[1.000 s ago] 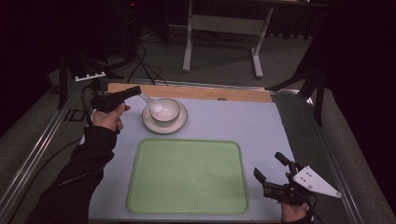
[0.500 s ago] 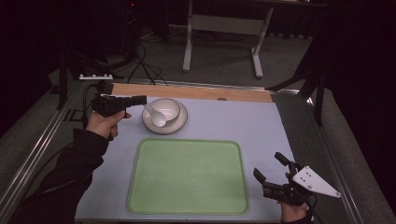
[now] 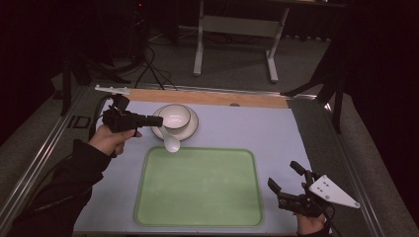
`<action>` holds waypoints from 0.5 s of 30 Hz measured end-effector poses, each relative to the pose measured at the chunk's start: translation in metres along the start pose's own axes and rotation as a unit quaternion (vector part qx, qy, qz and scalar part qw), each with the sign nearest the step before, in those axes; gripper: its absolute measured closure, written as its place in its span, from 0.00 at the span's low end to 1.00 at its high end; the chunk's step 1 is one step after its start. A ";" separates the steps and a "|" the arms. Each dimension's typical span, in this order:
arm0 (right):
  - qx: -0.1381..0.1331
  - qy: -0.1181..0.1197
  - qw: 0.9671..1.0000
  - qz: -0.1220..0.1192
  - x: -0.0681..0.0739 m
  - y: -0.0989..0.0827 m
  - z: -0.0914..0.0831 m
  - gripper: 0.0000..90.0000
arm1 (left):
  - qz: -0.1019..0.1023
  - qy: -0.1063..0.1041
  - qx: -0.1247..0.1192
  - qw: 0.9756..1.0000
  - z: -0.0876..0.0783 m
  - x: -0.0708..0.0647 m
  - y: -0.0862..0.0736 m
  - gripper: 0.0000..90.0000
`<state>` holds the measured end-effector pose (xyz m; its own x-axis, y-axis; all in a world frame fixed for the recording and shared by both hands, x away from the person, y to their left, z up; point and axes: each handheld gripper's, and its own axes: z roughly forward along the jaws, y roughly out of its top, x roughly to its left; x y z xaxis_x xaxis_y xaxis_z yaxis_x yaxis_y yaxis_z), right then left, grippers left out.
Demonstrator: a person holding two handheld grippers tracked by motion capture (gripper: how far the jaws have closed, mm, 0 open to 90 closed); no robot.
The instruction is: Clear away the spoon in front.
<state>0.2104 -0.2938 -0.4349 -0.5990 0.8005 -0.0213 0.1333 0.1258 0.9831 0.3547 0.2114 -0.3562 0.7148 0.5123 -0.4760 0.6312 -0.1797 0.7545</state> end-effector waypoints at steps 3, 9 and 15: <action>0.000 0.001 1.000 0.000 0.000 0.000 0.000 0.10 | 0.003 -0.011 0.018 1.000 0.005 -0.001 -0.003 0.95; 0.002 0.002 1.000 0.000 0.000 0.000 0.000 0.10 | 0.033 -0.043 0.058 0.997 0.018 -0.003 -0.013 0.95; 0.004 0.005 1.000 0.001 0.000 -0.001 0.001 0.10 | 0.058 -0.093 0.086 0.990 0.035 -0.002 -0.028 0.95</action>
<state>0.2114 -0.2933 -0.4357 -0.6060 0.7953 -0.0178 0.1405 0.1291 0.9816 0.3459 0.1862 -0.3917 0.8190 0.3185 -0.4772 0.5714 -0.3781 0.7284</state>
